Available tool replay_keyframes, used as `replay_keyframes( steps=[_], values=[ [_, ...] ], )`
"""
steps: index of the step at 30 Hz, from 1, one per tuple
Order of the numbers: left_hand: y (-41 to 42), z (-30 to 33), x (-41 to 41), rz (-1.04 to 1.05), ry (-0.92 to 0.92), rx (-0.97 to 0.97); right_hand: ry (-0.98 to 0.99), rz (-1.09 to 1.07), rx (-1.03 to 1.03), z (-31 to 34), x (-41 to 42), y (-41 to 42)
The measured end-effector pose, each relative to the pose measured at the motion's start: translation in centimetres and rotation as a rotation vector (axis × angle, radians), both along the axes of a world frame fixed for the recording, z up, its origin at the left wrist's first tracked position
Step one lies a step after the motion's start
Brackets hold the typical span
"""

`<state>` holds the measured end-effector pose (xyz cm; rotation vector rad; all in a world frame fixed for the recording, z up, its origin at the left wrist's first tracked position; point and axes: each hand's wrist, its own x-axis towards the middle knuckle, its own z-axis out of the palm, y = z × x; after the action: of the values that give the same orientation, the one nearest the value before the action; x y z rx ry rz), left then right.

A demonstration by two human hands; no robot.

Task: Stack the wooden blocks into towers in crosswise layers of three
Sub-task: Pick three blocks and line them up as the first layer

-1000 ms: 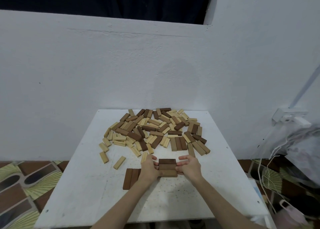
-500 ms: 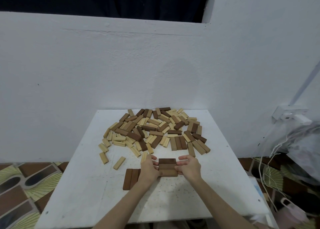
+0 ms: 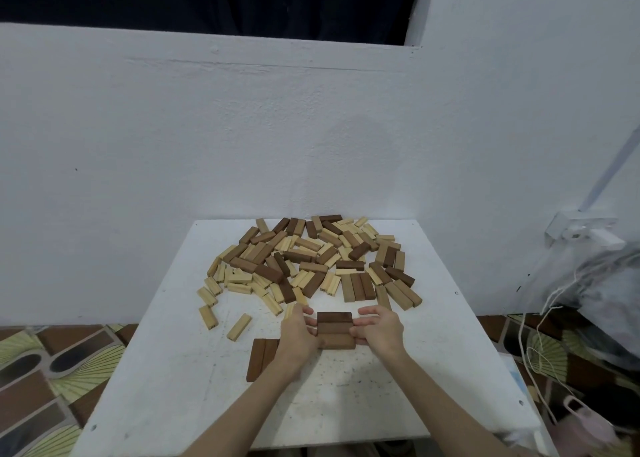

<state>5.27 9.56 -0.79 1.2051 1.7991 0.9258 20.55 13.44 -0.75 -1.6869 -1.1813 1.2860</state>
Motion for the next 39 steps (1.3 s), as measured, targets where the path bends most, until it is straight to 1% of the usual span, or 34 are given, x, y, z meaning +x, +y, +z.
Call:
replay_keyframes(
  steps=[5,13,21,39],
  values=[
    [0.0,1.5,-1.5,-0.015,0.030,0.020,0.057,0.037,0.042,1.2,-1.2,-0.2],
    [-2.4,2.3,-5.4,0.022,0.084,0.021,0.035,0.096,0.032,1.5,-5.2,-1.4],
    [-4.6,2.2,-8.8,0.014,0.048,-0.028,0.015,0.133,-0.002,1.3,-8.4,-3.6],
    [-6.0,1.4,-10.2,-0.010,0.036,-0.056,0.016,0.152,-0.013,1.2,-9.4,-5.8]
  ],
)
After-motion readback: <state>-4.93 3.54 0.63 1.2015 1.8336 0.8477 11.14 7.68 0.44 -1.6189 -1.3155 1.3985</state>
